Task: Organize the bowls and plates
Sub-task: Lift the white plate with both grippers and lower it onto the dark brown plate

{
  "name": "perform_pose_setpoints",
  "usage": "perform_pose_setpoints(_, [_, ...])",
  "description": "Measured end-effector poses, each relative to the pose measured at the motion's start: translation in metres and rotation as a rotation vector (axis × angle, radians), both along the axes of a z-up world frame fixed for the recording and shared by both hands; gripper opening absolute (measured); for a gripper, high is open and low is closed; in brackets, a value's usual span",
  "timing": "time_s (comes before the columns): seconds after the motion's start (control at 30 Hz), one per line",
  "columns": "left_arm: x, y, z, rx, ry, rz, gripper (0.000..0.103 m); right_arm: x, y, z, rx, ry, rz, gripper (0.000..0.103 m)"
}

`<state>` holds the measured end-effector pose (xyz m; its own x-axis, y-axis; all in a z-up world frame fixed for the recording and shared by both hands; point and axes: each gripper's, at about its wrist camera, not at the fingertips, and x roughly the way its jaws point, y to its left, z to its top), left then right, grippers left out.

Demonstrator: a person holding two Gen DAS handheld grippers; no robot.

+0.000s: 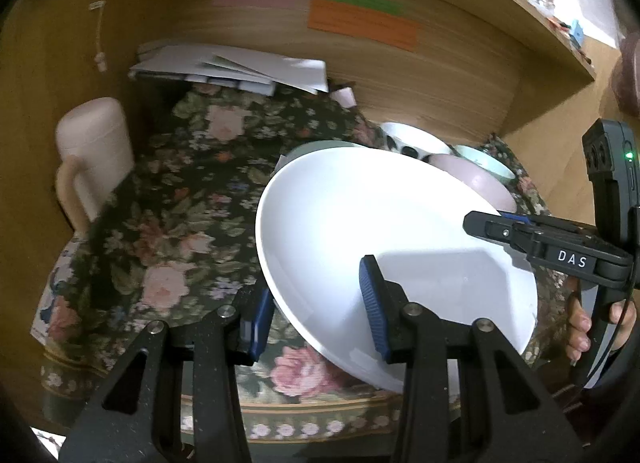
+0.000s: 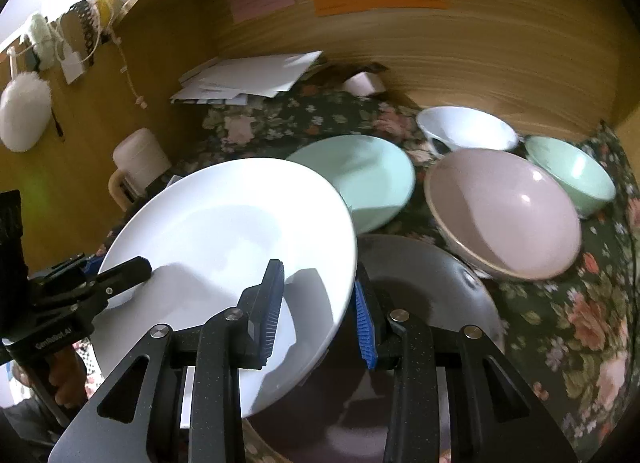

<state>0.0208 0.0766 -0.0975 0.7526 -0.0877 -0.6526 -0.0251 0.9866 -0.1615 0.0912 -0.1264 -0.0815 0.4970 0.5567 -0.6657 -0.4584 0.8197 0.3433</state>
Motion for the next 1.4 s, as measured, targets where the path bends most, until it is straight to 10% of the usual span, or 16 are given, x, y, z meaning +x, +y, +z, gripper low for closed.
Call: perform_pose_setpoints(1.4, [0.056,-0.062,-0.052,-0.030,0.181,-0.187,0.041,-0.003,-0.071,-0.053,0.000,0.162,-0.167,0.030])
